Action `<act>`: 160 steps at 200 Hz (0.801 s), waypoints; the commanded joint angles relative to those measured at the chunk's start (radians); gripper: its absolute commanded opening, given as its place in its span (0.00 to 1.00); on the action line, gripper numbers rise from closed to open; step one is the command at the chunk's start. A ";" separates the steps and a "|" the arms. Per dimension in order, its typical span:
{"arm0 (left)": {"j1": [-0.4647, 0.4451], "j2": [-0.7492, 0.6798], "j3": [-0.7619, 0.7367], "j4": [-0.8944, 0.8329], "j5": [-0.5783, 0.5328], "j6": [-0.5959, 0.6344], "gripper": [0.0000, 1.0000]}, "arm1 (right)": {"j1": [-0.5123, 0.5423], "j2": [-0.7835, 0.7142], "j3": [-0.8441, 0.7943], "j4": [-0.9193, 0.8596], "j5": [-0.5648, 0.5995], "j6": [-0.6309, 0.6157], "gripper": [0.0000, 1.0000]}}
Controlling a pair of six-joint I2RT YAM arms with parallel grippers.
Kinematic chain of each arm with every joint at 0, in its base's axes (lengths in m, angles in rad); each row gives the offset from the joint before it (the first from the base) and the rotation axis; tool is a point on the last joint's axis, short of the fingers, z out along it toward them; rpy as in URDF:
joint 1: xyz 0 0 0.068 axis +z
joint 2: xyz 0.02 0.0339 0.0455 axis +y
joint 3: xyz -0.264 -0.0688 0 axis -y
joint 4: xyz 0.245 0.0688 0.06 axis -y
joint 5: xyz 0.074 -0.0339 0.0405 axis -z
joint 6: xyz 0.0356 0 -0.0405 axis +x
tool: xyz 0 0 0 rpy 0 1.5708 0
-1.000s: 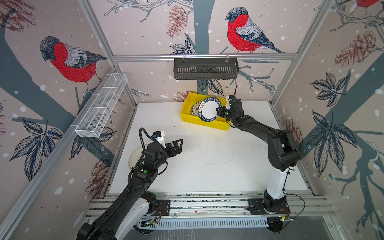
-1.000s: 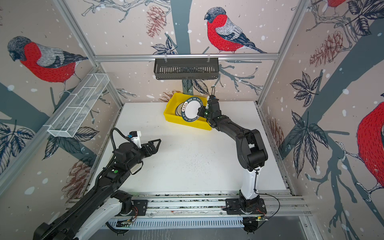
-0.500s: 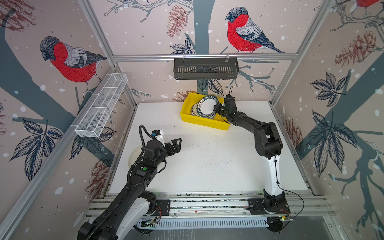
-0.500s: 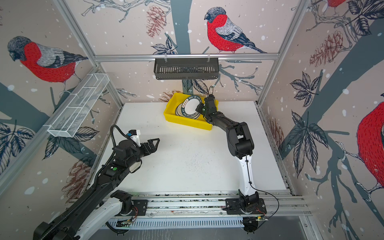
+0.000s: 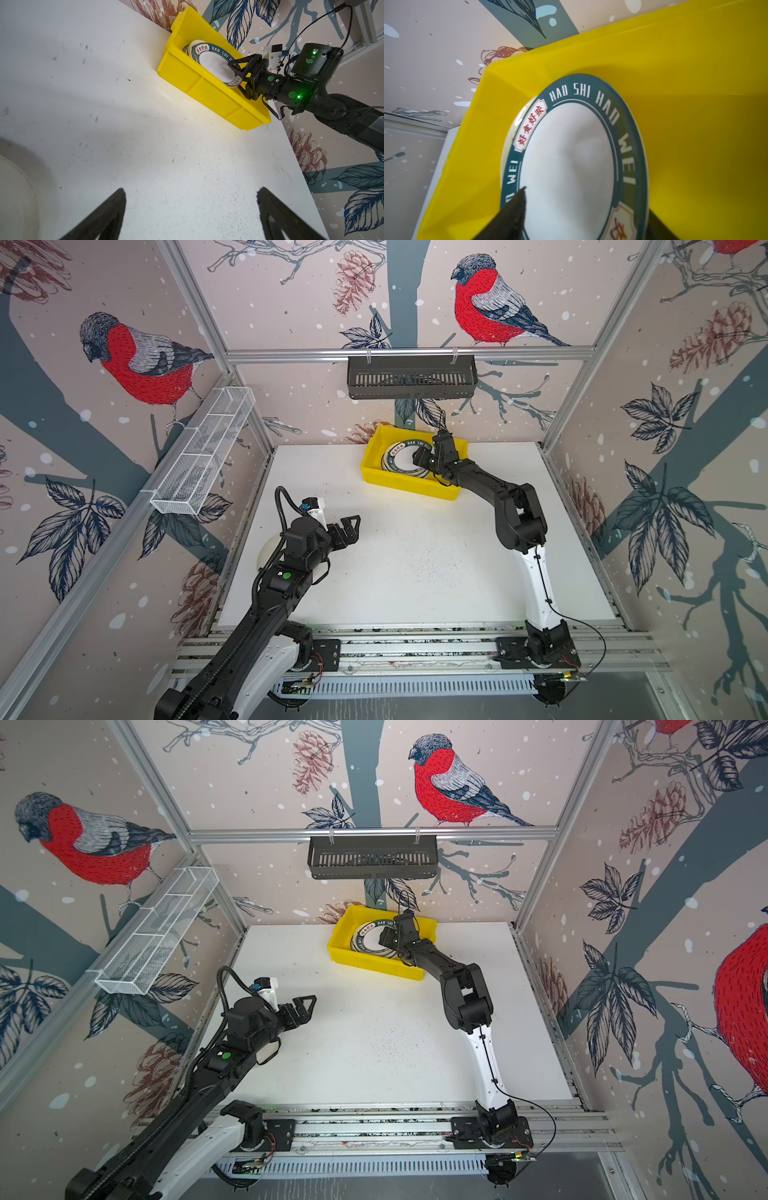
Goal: Place the plates into the plastic bin on the countertop
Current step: 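Lower the plate into the yellow bin onto the stack with the right gripper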
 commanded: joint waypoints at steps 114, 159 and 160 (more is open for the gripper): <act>0.004 0.020 0.018 -0.092 -0.143 -0.001 0.97 | 0.072 -0.107 0.092 -0.406 0.460 -0.225 0.99; 0.006 0.036 0.004 -0.152 -0.268 -0.040 0.97 | 0.087 -0.449 -0.296 -0.182 0.263 -0.215 0.99; 0.007 0.037 0.003 -0.154 -0.270 -0.041 0.97 | 0.088 -0.457 -0.307 -0.176 0.258 -0.215 0.99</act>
